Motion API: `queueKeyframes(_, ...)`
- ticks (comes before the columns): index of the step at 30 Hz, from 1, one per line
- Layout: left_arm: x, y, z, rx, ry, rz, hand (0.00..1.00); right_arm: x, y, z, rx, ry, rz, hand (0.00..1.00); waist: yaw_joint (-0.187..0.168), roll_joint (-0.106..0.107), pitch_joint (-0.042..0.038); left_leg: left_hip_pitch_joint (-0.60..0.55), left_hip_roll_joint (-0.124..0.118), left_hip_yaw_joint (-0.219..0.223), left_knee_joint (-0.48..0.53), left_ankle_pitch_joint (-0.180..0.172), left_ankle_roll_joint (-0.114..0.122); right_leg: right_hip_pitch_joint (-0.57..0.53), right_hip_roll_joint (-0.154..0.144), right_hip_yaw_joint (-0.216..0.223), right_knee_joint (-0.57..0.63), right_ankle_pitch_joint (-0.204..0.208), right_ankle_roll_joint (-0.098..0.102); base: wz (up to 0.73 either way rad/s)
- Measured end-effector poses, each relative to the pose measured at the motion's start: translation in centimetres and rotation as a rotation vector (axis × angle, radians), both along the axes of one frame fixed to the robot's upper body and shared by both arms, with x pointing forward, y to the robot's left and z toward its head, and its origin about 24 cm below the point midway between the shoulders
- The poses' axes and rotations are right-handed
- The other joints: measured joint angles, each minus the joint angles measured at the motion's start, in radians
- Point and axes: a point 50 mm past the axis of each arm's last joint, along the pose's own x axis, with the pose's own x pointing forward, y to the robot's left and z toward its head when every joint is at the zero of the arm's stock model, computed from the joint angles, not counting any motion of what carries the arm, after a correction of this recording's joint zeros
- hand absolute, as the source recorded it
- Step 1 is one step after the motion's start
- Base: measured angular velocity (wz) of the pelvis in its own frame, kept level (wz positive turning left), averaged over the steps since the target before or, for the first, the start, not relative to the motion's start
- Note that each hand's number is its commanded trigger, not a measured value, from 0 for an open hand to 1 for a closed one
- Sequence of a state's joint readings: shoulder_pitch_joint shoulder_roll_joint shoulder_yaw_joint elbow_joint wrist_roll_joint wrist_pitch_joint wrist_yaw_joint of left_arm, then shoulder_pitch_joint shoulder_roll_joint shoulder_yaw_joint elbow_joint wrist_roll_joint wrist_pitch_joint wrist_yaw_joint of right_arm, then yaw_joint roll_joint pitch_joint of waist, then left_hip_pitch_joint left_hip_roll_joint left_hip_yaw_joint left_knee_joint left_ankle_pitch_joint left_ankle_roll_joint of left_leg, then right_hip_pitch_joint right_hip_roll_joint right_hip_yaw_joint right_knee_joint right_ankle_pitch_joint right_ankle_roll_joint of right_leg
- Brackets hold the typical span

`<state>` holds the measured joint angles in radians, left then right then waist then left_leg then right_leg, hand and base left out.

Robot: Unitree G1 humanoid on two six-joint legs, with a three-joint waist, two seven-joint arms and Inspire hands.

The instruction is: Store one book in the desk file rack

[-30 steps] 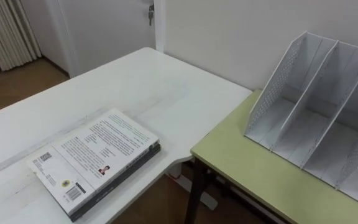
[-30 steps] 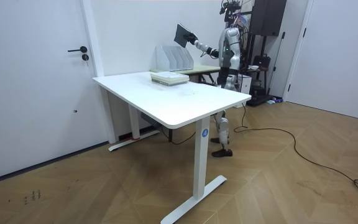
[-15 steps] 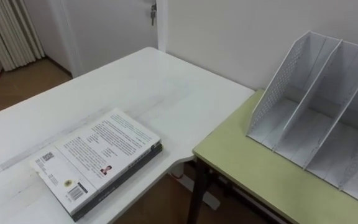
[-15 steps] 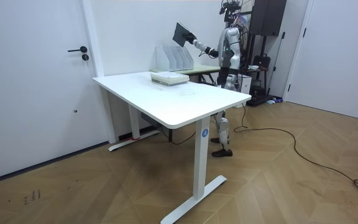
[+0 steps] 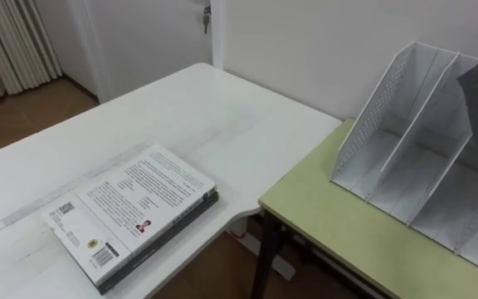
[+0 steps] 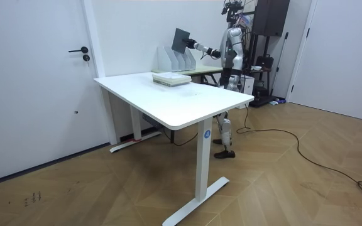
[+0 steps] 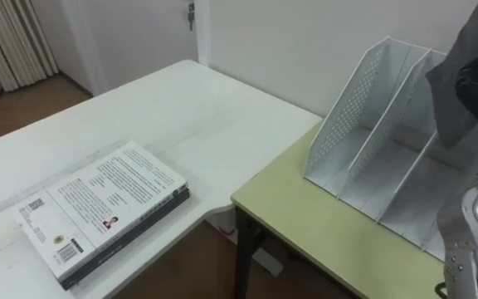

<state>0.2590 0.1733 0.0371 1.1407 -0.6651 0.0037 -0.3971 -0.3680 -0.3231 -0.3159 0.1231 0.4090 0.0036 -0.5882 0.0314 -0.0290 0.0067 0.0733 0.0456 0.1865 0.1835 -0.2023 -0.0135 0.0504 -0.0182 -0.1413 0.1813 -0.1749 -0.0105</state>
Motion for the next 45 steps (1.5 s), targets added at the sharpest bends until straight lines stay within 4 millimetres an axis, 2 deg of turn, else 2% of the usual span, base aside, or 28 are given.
queueKeyframes(6, 0.3, 0.1, 0.1, 0.005, -0.009, -0.004, 0.0, 0.6, -0.3, -1.3, 0.144, 0.013, 0.031, 1.0, -0.001, 0.001, 0.0043, -0.01, -0.001, 0.0, -0.001, 0.0, 0.0, -0.003, -0.001, 0.0, 0.002, 0.0, 0.0, 0.0)
queueKeyframes(7, 0.3, 0.0, 0.1, 0.006, -0.004, -0.003, 0.0, 0.7, -0.3, -1.6, 0.167, 0.023, 0.037, 0.62, -0.001, 0.003, 0.0036, -0.011, -0.002, 0.0, -0.001, 0.0, 0.0, -0.004, -0.002, 0.0, 0.002, -0.001, 0.001, 0.0)
queueKeyframes(8, 0.3, 0.0, 0.1, 0.006, -0.003, -0.002, 0.0, 0.7, -0.3, -1.7, 0.177, 0.028, 0.039, 0.15, -0.001, 0.003, 0.0034, -0.012, -0.002, 0.0, -0.001, 0.0, 0.0, -0.005, -0.002, 0.0, 0.003, -0.001, 0.002, 0.0)
queueKeyframes(9, 0.3, 0.0, 0.1, 0.008, 0.003, 0.0, 0.0, 0.8, -0.4, -2.1, 0.203, 0.037, 0.041, 0.0, 0.0, 0.005, 0.0028, -0.012, -0.002, 0.0, -0.001, 0.0, 0.0, -0.005, -0.002, 0.001, 0.003, -0.001, 0.002, 0.0)
queueKeyframes(12, 0.2, 0.0, 0.0, 0.004, 0.018, 0.003, 0.0, 0.9, -0.6, -3.1, 0.247, 0.067, 0.041, 0.0, -0.001, 0.012, 0.0004, -0.012, -0.002, 0.0, -0.001, 0.0, 0.0, -0.008, -0.003, 0.0, 0.007, -0.001, 0.002, 0.0)
queueKeyframes(15, 0.1, -0.1, 0.0, 0.005, 0.031, 0.005, 0.0, 0.9, -0.6, -3.1, 0.247, 0.07, 0.04, 0.0, -0.002, 0.019, -0.0033, -0.012, -0.003, 0.0, -0.001, 0.0, 0.0, -0.007, -0.004, -0.001, 0.009, -0.001, 0.002, 0.0)
queueKeyframes(19, 0.2, -0.1, 0.0, 0.005, 0.036, 0.004, 0.0, 1.0, -0.5, -3.1, 0.248, 0.07, 0.051, 0.0, -0.002, 0.023, -0.0028, -0.01, -0.003, 0.0, 0.004, 0.0, 0.0, -0.003, -0.005, -0.004, 0.009, -0.001, 0.002, 0.01)
queueKeyframes(45, 0.4, 0.0, 0.0, 0.013, 0.037, 0.007, 0.0, 1.2, -0.1, -3.1, 0.255, 0.063, 0.094, 0.0, -0.001, 0.018, -0.0024, -0.012, -0.005, 0.001, 0.006, 0.0, 0.001, 0.001, -0.009, -0.015, 0.007, -0.002, 0.004, 0.0)
